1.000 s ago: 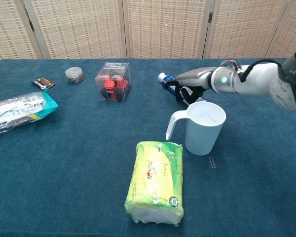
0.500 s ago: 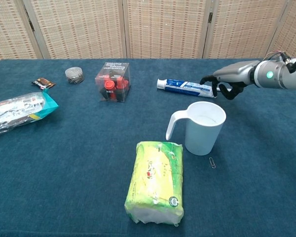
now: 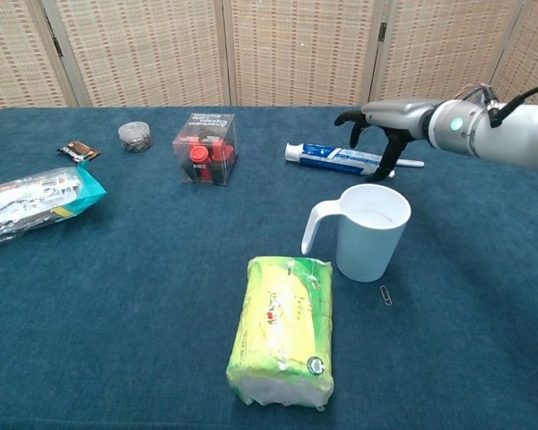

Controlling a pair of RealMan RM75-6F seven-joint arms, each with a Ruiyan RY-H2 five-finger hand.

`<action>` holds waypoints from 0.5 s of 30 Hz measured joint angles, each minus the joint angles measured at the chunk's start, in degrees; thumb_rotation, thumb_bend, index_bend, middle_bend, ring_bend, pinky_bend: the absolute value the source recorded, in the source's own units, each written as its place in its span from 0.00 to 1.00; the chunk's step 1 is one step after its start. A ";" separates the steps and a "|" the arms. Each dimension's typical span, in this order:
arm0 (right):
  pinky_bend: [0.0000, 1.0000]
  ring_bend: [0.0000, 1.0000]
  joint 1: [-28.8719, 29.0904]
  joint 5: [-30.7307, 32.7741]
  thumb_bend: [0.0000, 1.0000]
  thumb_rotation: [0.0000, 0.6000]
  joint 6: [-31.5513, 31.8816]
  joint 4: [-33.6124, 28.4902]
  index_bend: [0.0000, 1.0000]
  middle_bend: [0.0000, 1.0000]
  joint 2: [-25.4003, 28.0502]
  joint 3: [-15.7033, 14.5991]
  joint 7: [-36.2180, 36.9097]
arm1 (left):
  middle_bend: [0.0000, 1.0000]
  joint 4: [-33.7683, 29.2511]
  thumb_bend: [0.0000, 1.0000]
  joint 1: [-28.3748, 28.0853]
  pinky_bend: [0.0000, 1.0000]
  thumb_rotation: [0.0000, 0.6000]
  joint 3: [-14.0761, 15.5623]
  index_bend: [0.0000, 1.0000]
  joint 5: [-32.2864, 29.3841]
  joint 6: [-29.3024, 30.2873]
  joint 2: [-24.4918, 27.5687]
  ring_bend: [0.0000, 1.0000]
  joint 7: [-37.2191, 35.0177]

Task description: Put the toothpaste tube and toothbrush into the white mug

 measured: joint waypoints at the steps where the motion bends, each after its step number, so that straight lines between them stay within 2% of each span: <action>1: 0.09 0.05 0.36 0.83 0.13 1.00 -0.21 0.84 0.04 0.18 -0.84 0.20 -0.79 | 0.05 0.02 0.31 0.07 0.13 1.00 0.00 0.19 -0.04 0.06 0.01 0.04 -0.07; 6: 0.09 0.05 2.16 5.22 0.13 1.00 -0.93 5.58 0.01 0.14 -4.81 1.51 -4.44 | 0.05 0.33 0.31 0.45 0.13 1.00 0.06 0.19 -0.51 0.11 0.08 0.04 -0.48; 9: 0.09 0.05 3.00 7.03 0.18 1.00 -1.44 7.92 0.01 0.14 -6.23 2.29 -5.70 | 0.05 0.46 0.31 0.51 0.13 1.00 0.09 0.19 -0.54 0.08 0.03 0.04 -0.55; 13: 0.09 0.05 3.84 8.60 0.26 1.00 -2.83 10.63 0.01 0.18 -7.36 2.84 -6.97 | 0.05 0.52 0.31 0.44 0.13 1.00 0.04 0.19 -0.65 -0.15 -0.04 0.04 -0.43; 15: 0.09 0.05 4.29 9.39 0.26 1.00 -3.99 12.20 0.01 0.20 -7.91 2.99 -7.61 | 0.05 0.51 0.31 0.39 0.13 1.00 0.02 0.19 -0.61 -0.20 -0.06 0.04 -0.35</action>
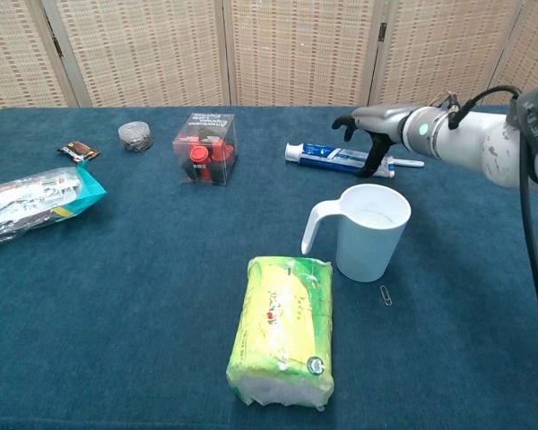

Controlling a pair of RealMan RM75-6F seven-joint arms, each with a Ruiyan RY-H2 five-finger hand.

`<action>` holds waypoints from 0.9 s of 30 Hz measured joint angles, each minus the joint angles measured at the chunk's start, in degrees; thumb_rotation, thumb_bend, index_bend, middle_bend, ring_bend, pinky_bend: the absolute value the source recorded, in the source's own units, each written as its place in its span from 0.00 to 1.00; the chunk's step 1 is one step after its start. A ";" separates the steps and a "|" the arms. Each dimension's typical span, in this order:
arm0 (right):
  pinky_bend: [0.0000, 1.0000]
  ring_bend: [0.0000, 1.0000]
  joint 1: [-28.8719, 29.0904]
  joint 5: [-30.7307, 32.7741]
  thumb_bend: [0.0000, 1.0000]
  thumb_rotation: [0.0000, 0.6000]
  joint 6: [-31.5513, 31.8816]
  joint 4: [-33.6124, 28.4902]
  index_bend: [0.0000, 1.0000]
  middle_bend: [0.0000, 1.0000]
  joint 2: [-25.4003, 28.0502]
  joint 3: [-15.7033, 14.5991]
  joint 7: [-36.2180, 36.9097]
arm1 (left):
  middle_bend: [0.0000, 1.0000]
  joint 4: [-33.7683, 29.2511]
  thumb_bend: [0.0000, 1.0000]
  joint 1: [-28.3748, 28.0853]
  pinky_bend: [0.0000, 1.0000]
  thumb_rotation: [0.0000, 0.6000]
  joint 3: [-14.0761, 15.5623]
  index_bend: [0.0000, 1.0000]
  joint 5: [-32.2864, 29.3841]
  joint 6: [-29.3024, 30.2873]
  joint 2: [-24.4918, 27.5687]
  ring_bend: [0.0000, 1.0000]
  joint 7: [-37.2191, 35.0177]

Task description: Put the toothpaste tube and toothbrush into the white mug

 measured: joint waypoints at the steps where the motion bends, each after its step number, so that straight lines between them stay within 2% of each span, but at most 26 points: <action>1: 0.09 0.05 0.20 0.35 0.26 1.00 -0.58 0.68 0.01 0.21 -0.26 0.05 -0.28 | 0.05 0.00 0.31 -0.03 0.13 1.00 -0.01 0.19 0.00 -0.04 -0.02 0.04 0.05; 15: 0.09 0.05 2.39 1.85 0.26 1.00 -3.64 11.08 0.03 0.23 -5.70 0.59 -2.73 | 0.05 -0.21 0.31 0.32 0.13 1.00 0.08 0.19 -0.58 -0.19 0.13 0.04 0.43; 21: 0.09 0.05 2.65 0.10 0.26 1.00 -3.06 12.95 0.08 0.27 -7.44 0.88 -1.71 | 0.05 -0.23 0.31 0.23 0.13 1.00 0.03 0.19 -0.61 -0.37 0.09 0.04 0.61; 27: 0.09 0.06 2.72 -1.29 0.20 1.00 -1.54 15.92 0.13 0.31 -9.65 1.17 -1.18 | 0.05 -0.21 0.31 0.26 0.13 1.00 0.09 0.19 -0.86 -0.67 0.14 0.04 0.70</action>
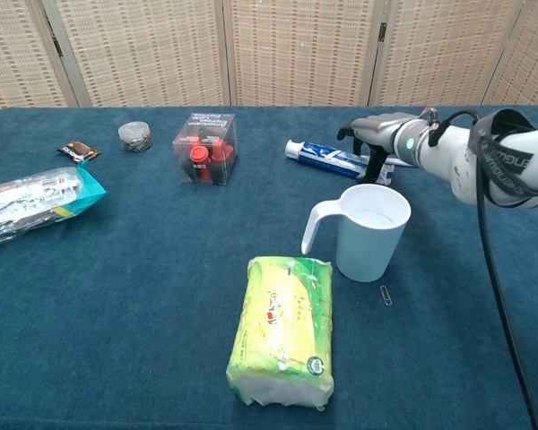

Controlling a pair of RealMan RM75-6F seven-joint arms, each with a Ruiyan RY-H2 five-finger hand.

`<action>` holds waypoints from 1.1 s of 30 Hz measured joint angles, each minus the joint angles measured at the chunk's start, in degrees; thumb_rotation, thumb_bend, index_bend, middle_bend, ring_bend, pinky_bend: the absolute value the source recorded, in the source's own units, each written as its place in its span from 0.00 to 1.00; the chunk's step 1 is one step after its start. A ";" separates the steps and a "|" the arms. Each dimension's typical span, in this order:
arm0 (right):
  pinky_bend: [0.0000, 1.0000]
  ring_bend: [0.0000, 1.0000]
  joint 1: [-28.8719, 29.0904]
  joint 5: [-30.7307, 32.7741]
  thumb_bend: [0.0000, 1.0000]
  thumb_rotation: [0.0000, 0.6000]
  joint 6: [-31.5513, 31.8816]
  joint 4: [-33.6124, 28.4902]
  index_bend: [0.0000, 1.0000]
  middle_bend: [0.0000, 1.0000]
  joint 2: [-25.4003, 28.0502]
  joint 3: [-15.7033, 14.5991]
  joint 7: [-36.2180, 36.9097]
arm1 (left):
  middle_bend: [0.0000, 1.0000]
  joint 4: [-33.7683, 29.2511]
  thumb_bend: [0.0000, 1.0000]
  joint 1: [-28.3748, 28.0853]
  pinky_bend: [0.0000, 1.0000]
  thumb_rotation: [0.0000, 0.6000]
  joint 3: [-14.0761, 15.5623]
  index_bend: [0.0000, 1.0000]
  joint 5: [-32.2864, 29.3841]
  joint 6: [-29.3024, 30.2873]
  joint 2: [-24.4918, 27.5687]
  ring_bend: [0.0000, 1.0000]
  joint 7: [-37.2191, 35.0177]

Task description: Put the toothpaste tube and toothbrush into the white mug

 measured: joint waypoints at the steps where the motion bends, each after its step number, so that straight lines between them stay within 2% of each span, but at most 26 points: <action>1: 0.09 0.06 0.03 -0.16 0.19 1.00 0.37 0.56 0.14 0.32 -0.48 0.13 0.06 | 0.05 -0.02 0.31 0.01 0.13 1.00 0.02 0.19 -0.06 -0.06 0.01 0.04 0.04; 12: 0.10 0.11 0.35 -2.40 0.18 1.00 2.92 5.35 0.24 0.37 -4.12 1.66 0.75 | 0.05 -0.05 0.31 0.06 0.13 1.00 0.08 0.19 -0.24 -0.32 0.08 0.04 0.03; 21: 0.10 0.14 0.37 -2.78 0.20 1.00 2.59 8.48 0.30 0.39 -5.76 3.48 -0.32 | 0.05 -0.04 0.31 0.00 0.13 1.00 0.18 0.19 -0.42 -0.75 0.01 0.04 0.26; 33: 0.16 0.22 -0.86 -5.41 0.26 1.00 3.82 8.96 0.44 0.48 -5.83 3.56 1.34 | 0.05 -0.22 0.31 -0.06 0.13 1.00 0.19 0.19 -0.29 -0.75 -0.04 0.04 0.45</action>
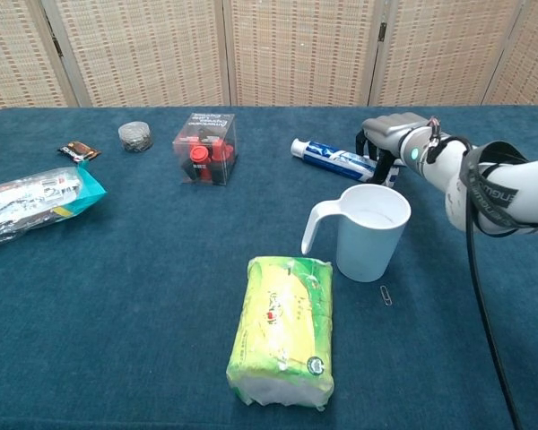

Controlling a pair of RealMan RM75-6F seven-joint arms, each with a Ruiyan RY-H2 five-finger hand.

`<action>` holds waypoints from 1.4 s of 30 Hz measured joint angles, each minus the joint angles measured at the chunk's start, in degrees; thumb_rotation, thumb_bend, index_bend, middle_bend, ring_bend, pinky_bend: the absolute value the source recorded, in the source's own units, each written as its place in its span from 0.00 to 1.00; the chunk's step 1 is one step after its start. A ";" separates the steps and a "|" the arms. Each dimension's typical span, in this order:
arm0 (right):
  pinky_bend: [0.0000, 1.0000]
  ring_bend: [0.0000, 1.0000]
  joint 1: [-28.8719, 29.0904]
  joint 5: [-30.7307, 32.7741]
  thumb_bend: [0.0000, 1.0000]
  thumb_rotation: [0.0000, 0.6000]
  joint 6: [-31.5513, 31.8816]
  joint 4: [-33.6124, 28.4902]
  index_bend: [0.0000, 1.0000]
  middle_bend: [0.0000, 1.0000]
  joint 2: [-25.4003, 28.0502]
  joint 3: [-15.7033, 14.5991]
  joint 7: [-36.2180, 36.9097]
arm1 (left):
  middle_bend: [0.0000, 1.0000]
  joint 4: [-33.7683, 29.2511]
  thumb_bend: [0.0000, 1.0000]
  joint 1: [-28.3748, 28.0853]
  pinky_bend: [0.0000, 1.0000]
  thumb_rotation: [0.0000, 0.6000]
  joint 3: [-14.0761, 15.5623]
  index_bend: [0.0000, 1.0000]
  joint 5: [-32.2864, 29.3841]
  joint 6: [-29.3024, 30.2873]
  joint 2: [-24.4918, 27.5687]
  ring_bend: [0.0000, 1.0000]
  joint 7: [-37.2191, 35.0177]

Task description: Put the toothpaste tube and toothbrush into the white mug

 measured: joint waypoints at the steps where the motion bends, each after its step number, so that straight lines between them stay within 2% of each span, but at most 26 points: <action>1: 0.16 0.23 -0.17 -0.32 0.27 1.00 0.15 -0.09 0.45 0.49 0.08 -0.12 0.33 | 0.05 0.00 0.31 0.01 0.13 1.00 0.00 0.19 0.00 0.02 0.01 0.04 0.00; 8: 0.17 0.25 -2.06 -3.16 0.29 1.00 1.55 -2.87 0.47 0.50 2.37 -1.38 4.84 | 0.05 0.03 0.31 0.00 0.13 1.00 0.02 0.19 0.09 -0.01 0.00 0.04 -0.11; 14: 0.17 0.26 -5.02 -6.14 0.29 1.00 3.69 -10.32 0.48 0.51 8.15 -3.07 8.50 | 0.05 -0.19 0.31 -0.25 0.13 1.00 0.03 0.19 0.54 -0.07 -0.14 0.04 0.05; 20: 0.17 0.27 -9.15 -7.91 0.29 1.00 6.09 -23.79 0.50 0.53 17.43 -4.46 9.95 | 0.05 -0.70 0.31 -0.58 0.13 1.00 0.02 0.19 1.16 -0.05 -0.14 0.04 0.38; 30: 0.17 0.27 -17.27 -7.77 0.28 1.00 8.21 -54.16 0.55 0.55 40.96 -7.45 8.16 | 0.05 -2.00 0.31 -1.40 0.13 1.00 0.02 0.19 2.21 -0.33 -0.16 0.04 1.60; 34: 0.17 0.27 -20.07 -6.70 0.28 1.00 9.02 -61.03 0.55 0.55 47.55 -9.13 6.37 | 0.05 -2.53 0.31 -1.63 0.13 1.00 0.05 0.19 2.56 -0.31 -0.29 0.04 2.00; 42: 0.17 0.30 -22.59 -7.49 0.28 1.00 10.31 -66.17 0.58 0.58 52.92 -11.50 6.55 | 0.05 -3.31 0.31 -1.80 0.13 1.00 0.23 0.19 3.17 -0.06 -0.27 0.04 2.60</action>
